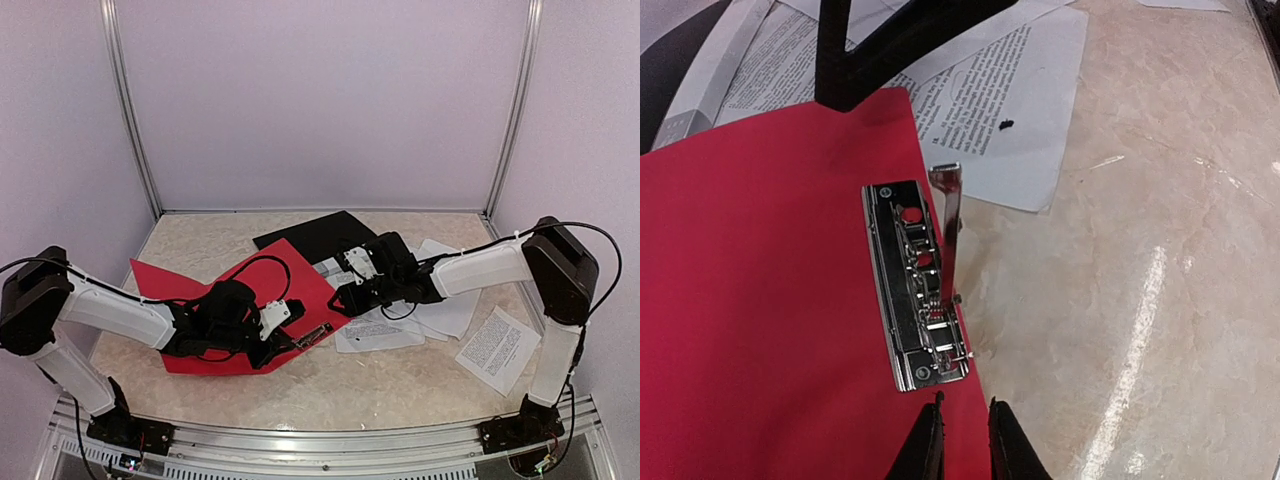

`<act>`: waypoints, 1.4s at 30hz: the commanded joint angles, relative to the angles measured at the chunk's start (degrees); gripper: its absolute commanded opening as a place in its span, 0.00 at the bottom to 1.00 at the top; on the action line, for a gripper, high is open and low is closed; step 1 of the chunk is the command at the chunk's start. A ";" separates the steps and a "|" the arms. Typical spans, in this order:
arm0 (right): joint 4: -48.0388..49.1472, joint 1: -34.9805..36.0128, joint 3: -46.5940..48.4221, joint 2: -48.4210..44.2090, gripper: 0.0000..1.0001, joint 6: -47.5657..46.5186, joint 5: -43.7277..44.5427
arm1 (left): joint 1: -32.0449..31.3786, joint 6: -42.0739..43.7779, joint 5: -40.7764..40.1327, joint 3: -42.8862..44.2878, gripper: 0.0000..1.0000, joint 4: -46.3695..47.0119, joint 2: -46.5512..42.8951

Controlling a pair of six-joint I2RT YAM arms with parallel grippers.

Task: Put the files into the folder
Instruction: Open the spring clip on the folder.

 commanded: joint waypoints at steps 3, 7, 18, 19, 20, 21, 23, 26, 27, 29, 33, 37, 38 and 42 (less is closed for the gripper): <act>-2.54 0.90 2.80 2.91 0.38 -2.27 -2.16 | -0.38 -1.65 -2.93 -4.32 0.17 -2.58 -4.30; -3.65 2.09 3.43 3.64 0.36 -2.63 -1.90 | -0.40 -1.81 -4.18 -3.29 0.25 -2.10 -5.13; -6.38 6.25 0.58 1.16 0.25 -1.54 0.44 | -0.39 -2.83 -8.67 -0.85 0.45 -1.62 -4.63; -6.44 6.61 0.39 0.86 0.25 -1.48 0.76 | -0.39 -2.86 -9.82 -0.71 0.47 -1.54 -4.78; -6.47 6.96 0.28 0.54 0.25 -1.40 1.08 | -0.40 -2.80 -10.33 -0.58 0.48 -1.49 -4.82; -6.47 7.20 0.23 0.29 0.25 -1.34 1.38 | -0.40 -2.87 -10.58 -0.43 0.49 -1.47 -4.83; -6.67 7.81 0.54 -0.11 0.25 -1.34 1.90 | -0.32 -3.22 -11.25 -0.15 0.51 -1.41 -4.55; -7.73 9.03 1.69 -0.16 0.24 -1.48 3.01 | -0.40 -4.45 -12.74 0.62 0.52 -2.79 -4.23; -8.19 9.63 2.18 -0.07 0.24 -1.58 3.50 | -0.38 -5.01 -13.28 0.78 0.53 -3.33 -4.29; -8.84 10.47 3.05 0.15 0.24 -1.84 4.21 | -0.36 -6.30 -14.35 0.79 0.55 -4.24 -5.01; -9.40 11.63 4.85 1.31 0.24 -1.86 4.83 | -0.40 -8.41 -17.71 0.19 0.59 -5.63 -7.37; -10.02 12.47 7.33 3.25 0.24 -2.20 5.30 | -0.39 -9.64 -22.07 -0.17 0.62 -7.70 -9.89; -10.13 12.66 8.15 3.72 0.24 -2.21 5.47 | -0.36 -9.67 -22.73 -0.40 0.62 -8.04 -10.55; -10.60 13.33 9.97 5.32 0.24 -2.30 5.62 | -0.31 -12.83 -26.64 -0.57 0.63 -9.65 -12.06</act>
